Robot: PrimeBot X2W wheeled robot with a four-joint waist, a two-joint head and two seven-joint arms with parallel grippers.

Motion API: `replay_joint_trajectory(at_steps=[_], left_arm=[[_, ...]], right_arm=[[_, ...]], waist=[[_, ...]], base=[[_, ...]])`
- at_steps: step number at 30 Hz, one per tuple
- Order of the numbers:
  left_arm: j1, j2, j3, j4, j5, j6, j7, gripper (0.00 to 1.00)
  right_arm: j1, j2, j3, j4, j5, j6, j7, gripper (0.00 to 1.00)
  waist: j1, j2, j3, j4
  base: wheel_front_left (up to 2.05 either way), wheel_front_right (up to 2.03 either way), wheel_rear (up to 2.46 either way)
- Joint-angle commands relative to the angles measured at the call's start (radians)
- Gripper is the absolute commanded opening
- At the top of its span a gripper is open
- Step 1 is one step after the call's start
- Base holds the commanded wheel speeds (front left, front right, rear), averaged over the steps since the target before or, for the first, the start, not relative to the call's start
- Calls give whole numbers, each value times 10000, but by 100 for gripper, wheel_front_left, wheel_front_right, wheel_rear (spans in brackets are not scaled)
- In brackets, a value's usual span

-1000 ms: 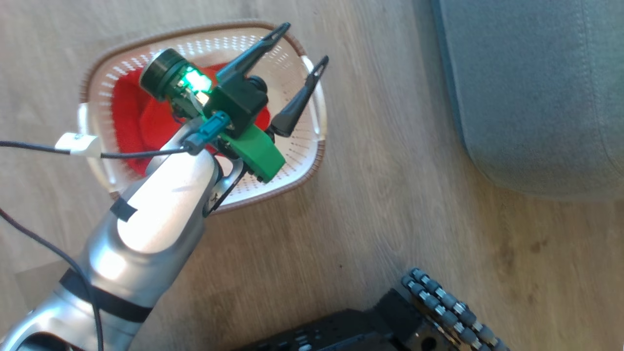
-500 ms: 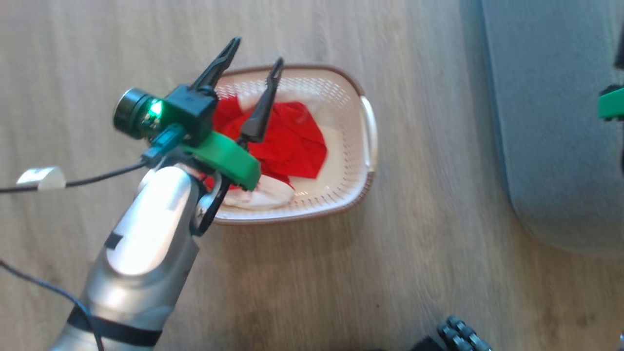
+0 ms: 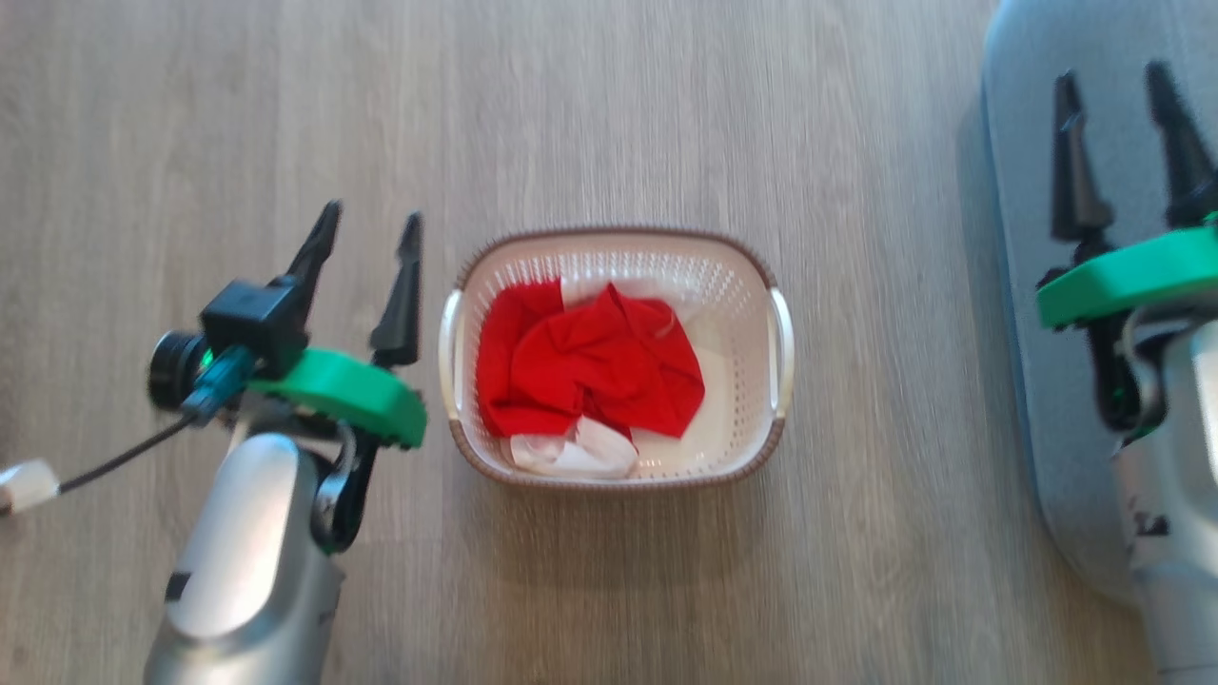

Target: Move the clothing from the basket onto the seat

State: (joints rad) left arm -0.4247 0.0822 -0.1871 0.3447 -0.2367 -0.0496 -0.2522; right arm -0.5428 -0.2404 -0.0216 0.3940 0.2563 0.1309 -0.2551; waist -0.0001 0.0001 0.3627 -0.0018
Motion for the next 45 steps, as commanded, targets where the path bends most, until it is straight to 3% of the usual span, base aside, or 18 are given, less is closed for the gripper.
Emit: replay_joint_trajectory(at_steps=[1, 23, 45], left_arm=[[65, 75, 600, -338, 150, -27, -95, 100], [2054, -259, 2875, -635, 828, -14, -95, 100], [3224, -318, 3137, -1340, 534, 360, -95, 100]], right_arm=[[138, 112, 222, -239, 54, -2, -66, 100], [1712, 1050, 726, -20, 93, -2, -66, 100], [2519, 1433, 861, -104, 144, -2, -66, 100]], waist=[[1, -1, -492, 186], [1, -1, -2174, -201], [1, -1, -2574, -113]], base=[[0, 0, 0], [0, 0, 0], [0, 0, 0]])
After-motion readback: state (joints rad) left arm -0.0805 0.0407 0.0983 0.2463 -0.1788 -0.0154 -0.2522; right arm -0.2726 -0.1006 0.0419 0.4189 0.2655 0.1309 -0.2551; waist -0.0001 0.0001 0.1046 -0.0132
